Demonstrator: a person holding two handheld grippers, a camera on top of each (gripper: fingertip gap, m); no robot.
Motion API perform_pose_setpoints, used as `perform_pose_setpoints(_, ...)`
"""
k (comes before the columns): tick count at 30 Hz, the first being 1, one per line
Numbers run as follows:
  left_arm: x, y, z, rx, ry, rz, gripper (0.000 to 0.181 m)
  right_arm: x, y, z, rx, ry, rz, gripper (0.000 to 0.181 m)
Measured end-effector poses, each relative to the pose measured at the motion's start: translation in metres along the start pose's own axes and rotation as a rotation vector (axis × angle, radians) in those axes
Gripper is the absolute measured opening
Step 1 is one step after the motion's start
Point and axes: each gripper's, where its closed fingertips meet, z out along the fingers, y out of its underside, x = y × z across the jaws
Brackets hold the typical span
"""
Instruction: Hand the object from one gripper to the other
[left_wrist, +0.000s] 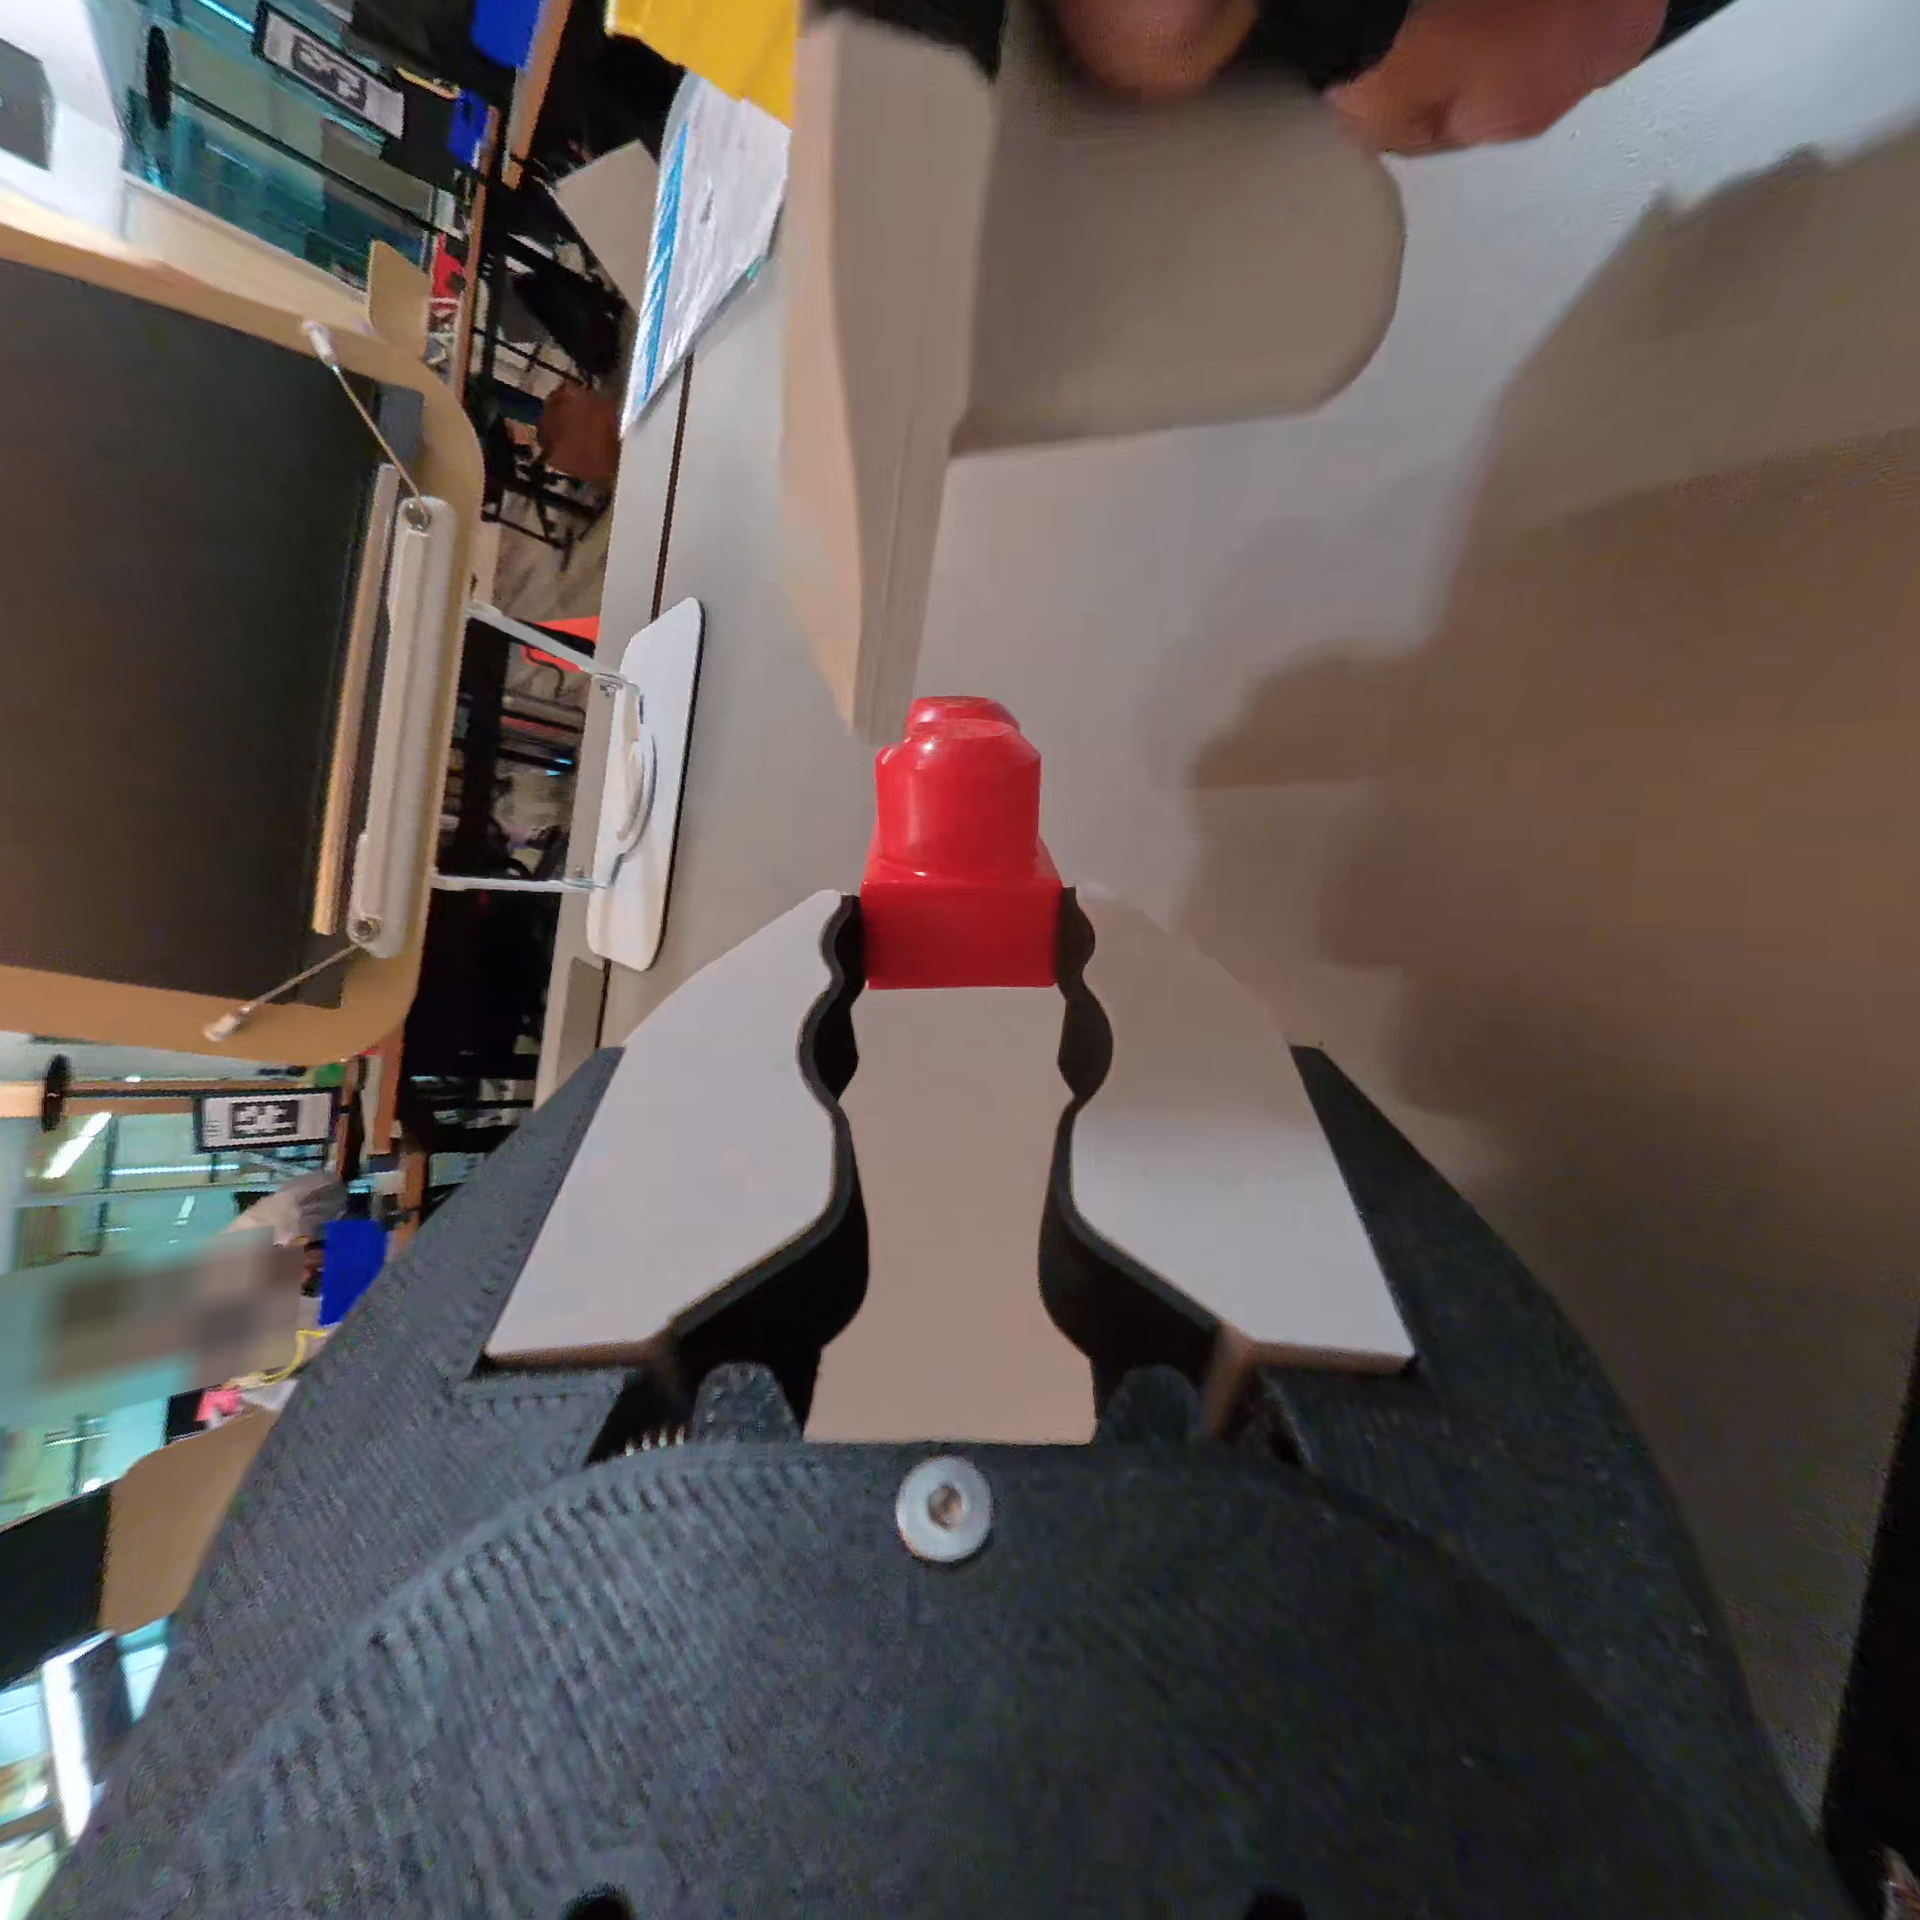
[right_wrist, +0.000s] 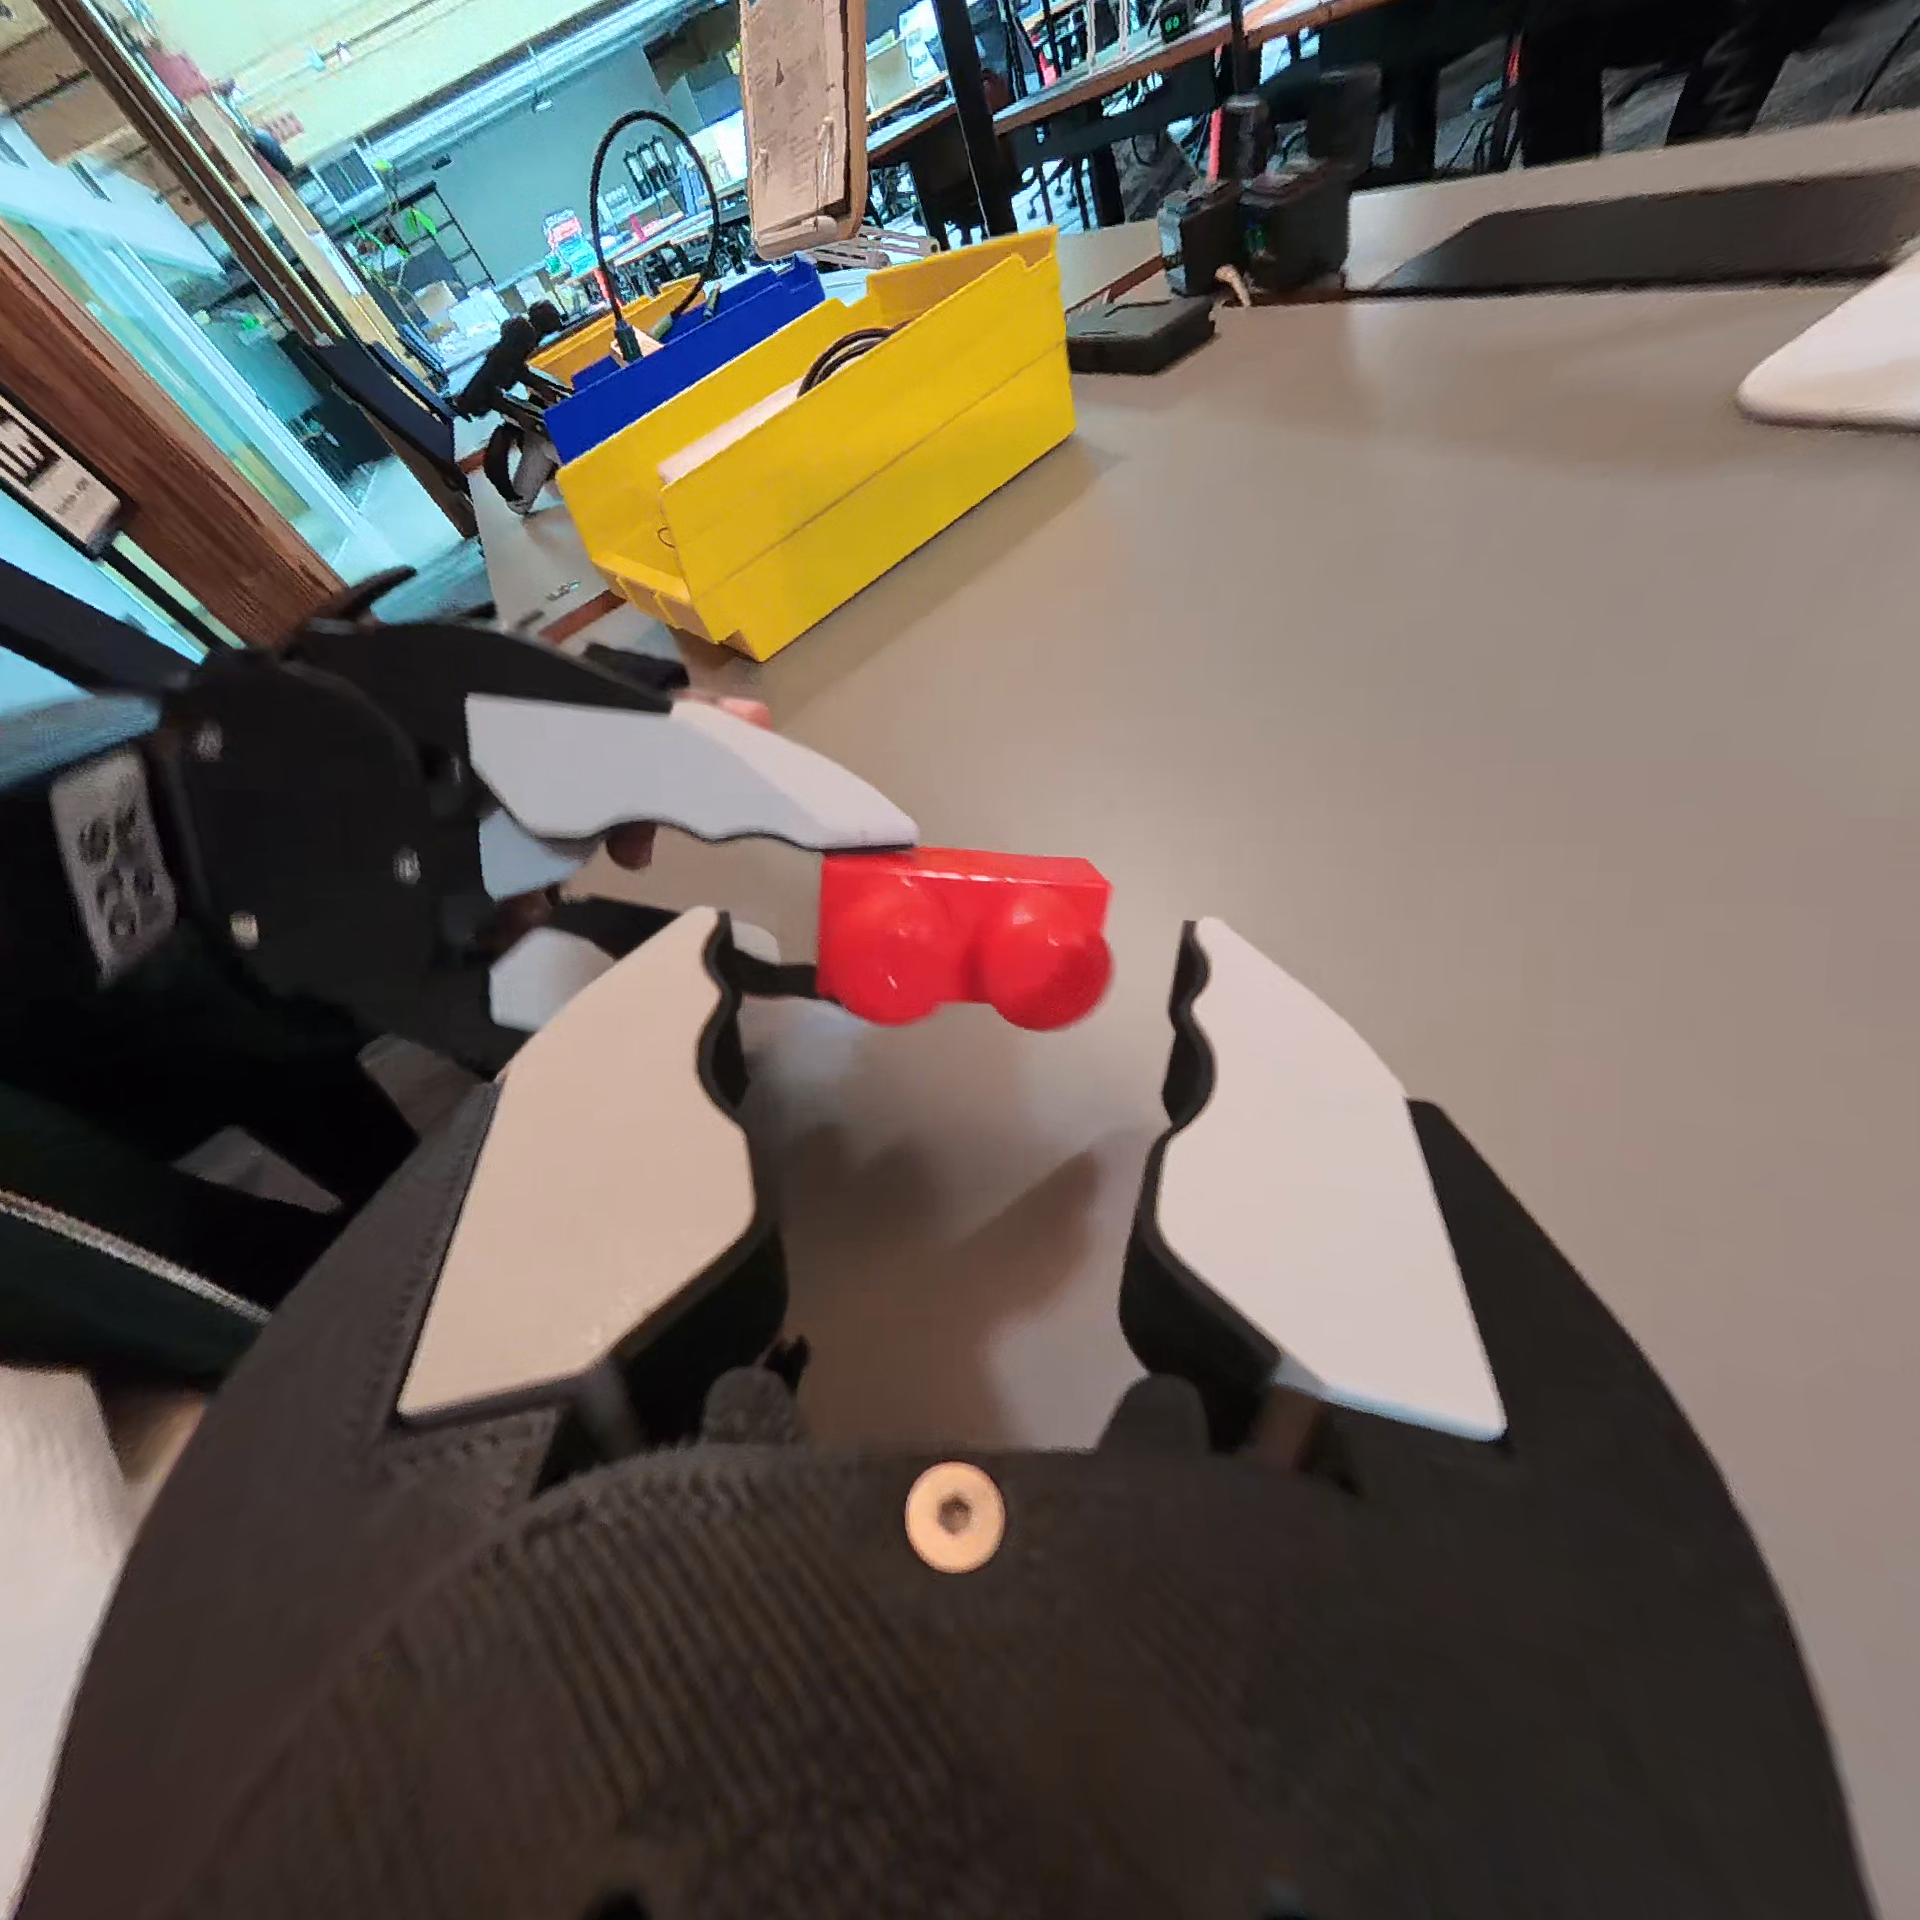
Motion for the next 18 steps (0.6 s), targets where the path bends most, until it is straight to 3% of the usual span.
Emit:
perform_pose_setpoints(6,0.001,-0.005,-0.002,0.001,-0.001,-0.005,0.038,-0.003,0.013,0.008,-0.040,-0.036,0.080,0.082)
perform_pose_setpoints(18,0.002,-0.016,-0.006,0.050,0.005,-0.025,0.037,-0.005,0.016,0.008,-0.073,-0.061,0.063,0.065)
